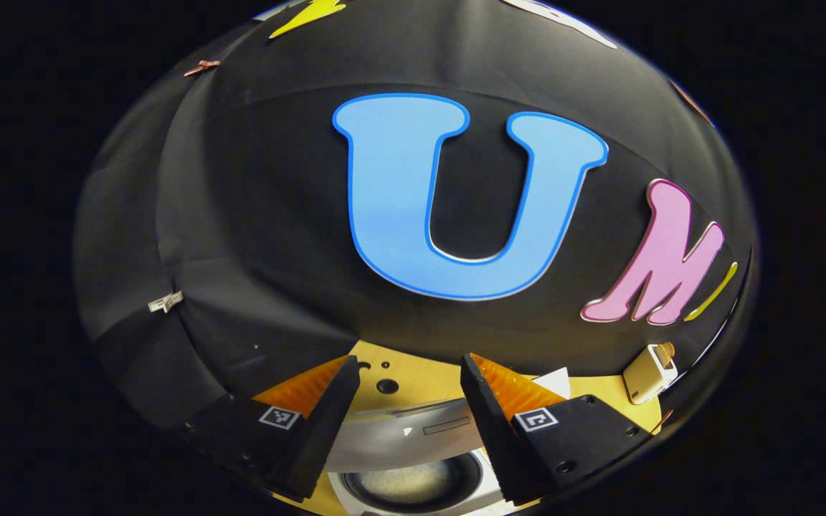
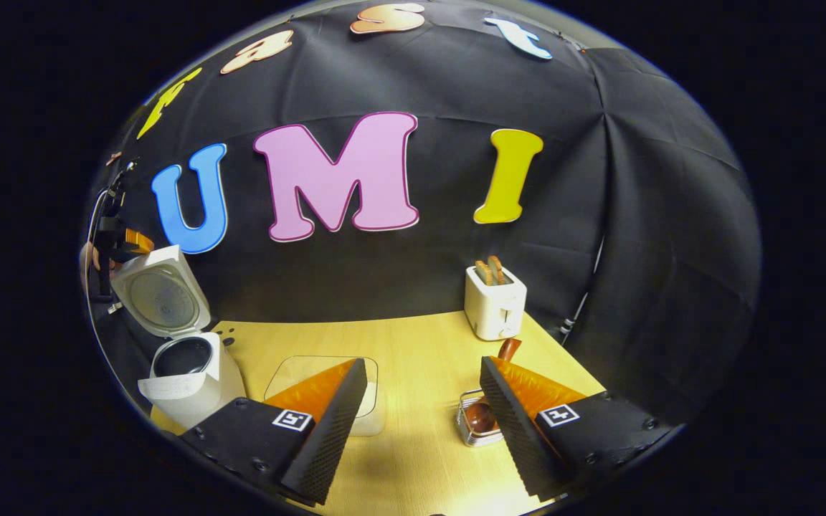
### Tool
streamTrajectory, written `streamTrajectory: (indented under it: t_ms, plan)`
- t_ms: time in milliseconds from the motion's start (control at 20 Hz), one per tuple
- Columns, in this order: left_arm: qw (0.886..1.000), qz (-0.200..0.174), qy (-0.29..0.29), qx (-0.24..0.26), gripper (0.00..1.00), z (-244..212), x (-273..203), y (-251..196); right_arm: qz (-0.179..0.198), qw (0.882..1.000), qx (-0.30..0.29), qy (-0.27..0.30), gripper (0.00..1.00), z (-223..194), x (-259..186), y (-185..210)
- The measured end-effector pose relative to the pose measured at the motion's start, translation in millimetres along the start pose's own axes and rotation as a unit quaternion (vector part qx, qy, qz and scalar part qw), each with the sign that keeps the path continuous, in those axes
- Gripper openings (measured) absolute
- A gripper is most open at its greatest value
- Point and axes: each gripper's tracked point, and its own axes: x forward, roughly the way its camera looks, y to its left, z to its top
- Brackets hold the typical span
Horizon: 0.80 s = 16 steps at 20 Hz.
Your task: Close the left gripper, press the button to open the rice cooker; take a wooden spoon from the chopstick holder with the right hand, scoop a spoonful of rice and pour it into the rice cooker, then put the wooden spoon back into the chopstick holder.
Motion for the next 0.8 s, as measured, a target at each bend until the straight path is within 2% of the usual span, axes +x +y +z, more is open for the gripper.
streamTrajectory:
  t_ms: [400, 800]
  plan:
    - [0.998, 0.015, 0.066, -0.013, 0.93, -114.3, -47.9, -17.9, 0.050, 0.998, 0.009, 0.022, 0.99, -13.5, 14.2, 0.7]
    - [0.994, 0.045, 0.100, 0.024, 0.94, -200.2, -60.3, -23.0, 0.067, 0.997, -0.002, 0.043, 0.98, -30.8, 11.7, 0.1]
